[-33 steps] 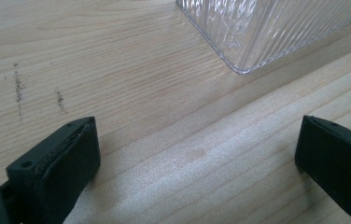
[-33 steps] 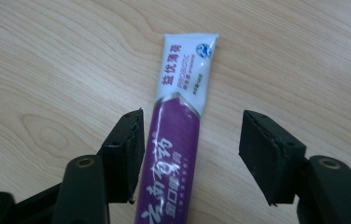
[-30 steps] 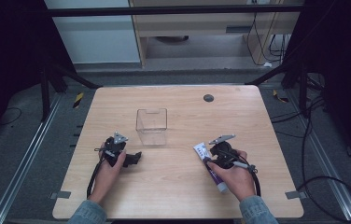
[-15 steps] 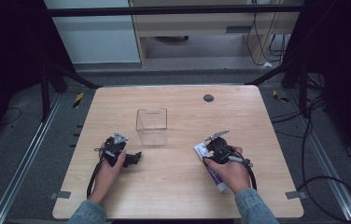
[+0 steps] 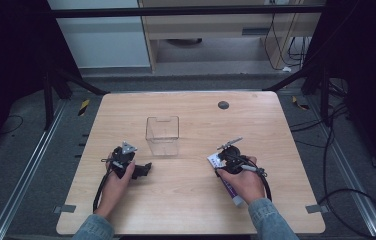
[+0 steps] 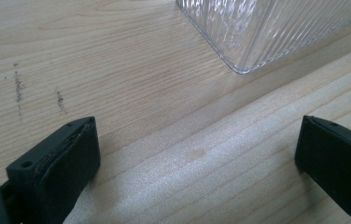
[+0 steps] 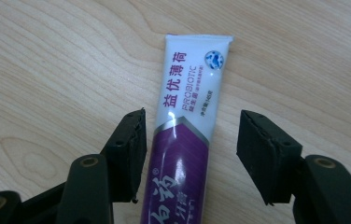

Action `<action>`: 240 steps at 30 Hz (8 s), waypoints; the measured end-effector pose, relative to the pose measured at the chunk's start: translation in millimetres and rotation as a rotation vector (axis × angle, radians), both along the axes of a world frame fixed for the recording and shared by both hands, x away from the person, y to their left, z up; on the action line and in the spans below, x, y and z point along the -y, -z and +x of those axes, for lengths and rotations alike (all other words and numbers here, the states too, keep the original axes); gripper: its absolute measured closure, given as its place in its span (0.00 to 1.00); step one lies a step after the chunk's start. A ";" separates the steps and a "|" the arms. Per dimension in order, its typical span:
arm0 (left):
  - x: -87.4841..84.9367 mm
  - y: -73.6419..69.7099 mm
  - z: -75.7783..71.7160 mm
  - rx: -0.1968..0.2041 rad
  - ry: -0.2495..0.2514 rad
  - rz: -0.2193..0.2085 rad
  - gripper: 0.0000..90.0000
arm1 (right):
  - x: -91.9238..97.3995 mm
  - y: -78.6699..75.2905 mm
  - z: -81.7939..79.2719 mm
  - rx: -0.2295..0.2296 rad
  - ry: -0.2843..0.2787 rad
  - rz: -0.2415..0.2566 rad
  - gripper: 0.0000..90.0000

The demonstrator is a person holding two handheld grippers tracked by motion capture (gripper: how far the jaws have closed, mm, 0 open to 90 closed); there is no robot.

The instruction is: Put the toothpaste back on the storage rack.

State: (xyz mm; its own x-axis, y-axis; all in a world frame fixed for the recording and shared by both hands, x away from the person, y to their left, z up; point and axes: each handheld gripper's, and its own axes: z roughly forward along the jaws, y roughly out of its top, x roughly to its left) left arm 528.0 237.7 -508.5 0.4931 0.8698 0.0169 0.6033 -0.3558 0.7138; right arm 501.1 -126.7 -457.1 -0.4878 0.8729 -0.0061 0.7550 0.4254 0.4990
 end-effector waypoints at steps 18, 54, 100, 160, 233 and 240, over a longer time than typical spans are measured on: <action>-0.1 0.0 0.1 0.000 0.001 0.001 0.00 | -8.1 18.9 5.8 -0.055 0.004 -0.007 0.48; -0.1 0.0 0.0 0.000 0.001 0.001 0.00 | -9.2 14.2 4.2 -0.038 -0.001 -0.057 0.85; 0.0 0.0 0.1 0.000 0.000 0.001 0.00 | 13.3 -56.6 39.7 0.172 0.068 0.134 0.87; 0.1 0.1 0.2 0.002 0.000 -0.001 0.00 | -42.1 -142.9 81.7 0.388 0.034 0.198 0.87; 0.2 0.0 0.1 0.001 -0.002 -0.002 0.00 | -142.6 -170.6 102.7 0.530 -0.055 0.309 0.87; 0.1 0.0 0.2 0.002 -0.001 -0.001 0.00 | -149.8 -168.3 102.2 0.537 -0.066 0.330 0.87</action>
